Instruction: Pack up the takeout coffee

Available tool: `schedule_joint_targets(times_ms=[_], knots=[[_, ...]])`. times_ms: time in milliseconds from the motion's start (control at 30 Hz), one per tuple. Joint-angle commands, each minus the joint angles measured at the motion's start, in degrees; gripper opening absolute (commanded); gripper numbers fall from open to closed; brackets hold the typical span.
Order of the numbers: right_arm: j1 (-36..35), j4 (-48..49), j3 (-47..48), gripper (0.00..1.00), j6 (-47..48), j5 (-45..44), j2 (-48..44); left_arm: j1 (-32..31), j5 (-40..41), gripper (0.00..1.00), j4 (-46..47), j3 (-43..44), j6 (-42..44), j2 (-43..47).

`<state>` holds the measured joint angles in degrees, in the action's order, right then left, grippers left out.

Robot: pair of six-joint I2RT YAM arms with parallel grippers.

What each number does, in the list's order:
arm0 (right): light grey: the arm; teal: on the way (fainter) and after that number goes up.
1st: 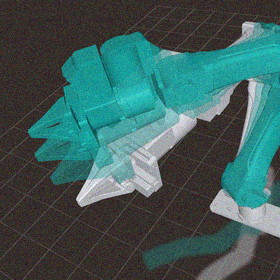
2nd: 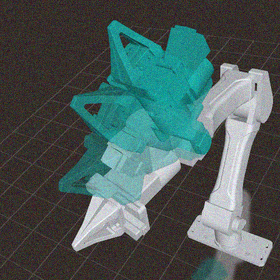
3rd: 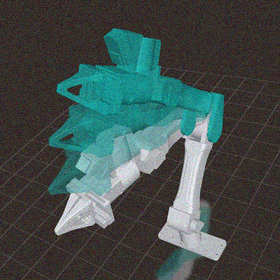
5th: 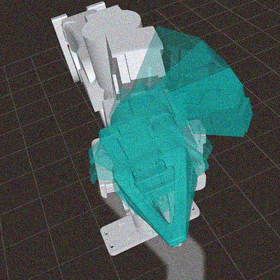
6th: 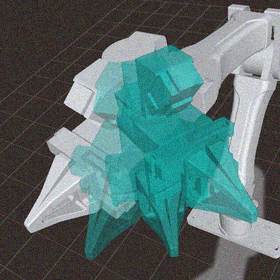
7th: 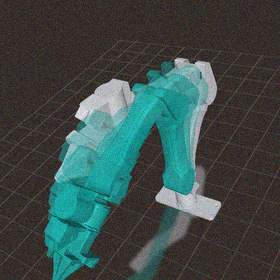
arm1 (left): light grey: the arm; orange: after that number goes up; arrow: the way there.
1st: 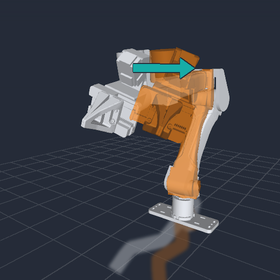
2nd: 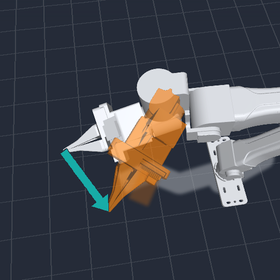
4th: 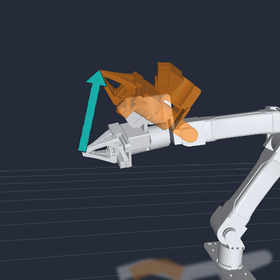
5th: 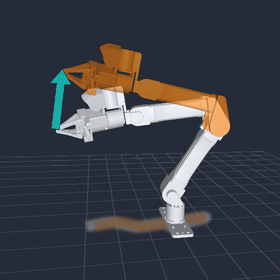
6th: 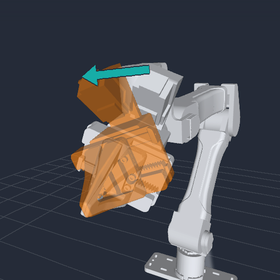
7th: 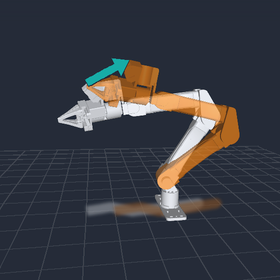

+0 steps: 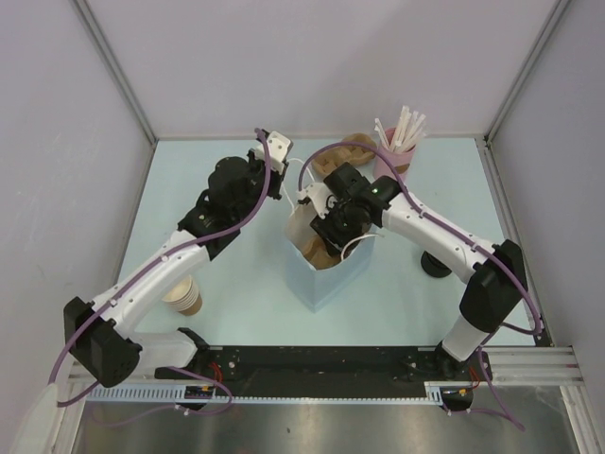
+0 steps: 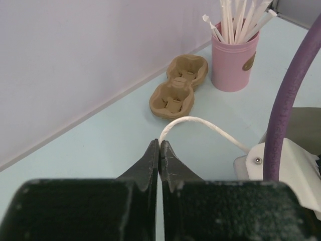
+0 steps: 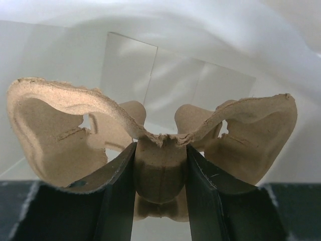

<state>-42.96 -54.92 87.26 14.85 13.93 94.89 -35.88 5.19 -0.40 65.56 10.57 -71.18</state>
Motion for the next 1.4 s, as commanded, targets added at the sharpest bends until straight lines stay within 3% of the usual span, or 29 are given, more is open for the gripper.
schedule_joint_targets(times_ms=[0,733,1367], knots=[[-0.55,-3.62,2.91,0.42,1.32,0.04,1.00,-0.24,2.80,0.03,3.74,0.09,-0.11,-0.45],[-1.78,-4.67,3.09,0.42,1.85,-0.84,2.75,-0.24,11.94,0.03,5.41,0.71,1.03,-3.00],[-2.22,-6.26,3.61,0.46,2.20,-1.28,4.86,-0.24,13.00,0.03,6.29,0.27,1.12,-2.21]])
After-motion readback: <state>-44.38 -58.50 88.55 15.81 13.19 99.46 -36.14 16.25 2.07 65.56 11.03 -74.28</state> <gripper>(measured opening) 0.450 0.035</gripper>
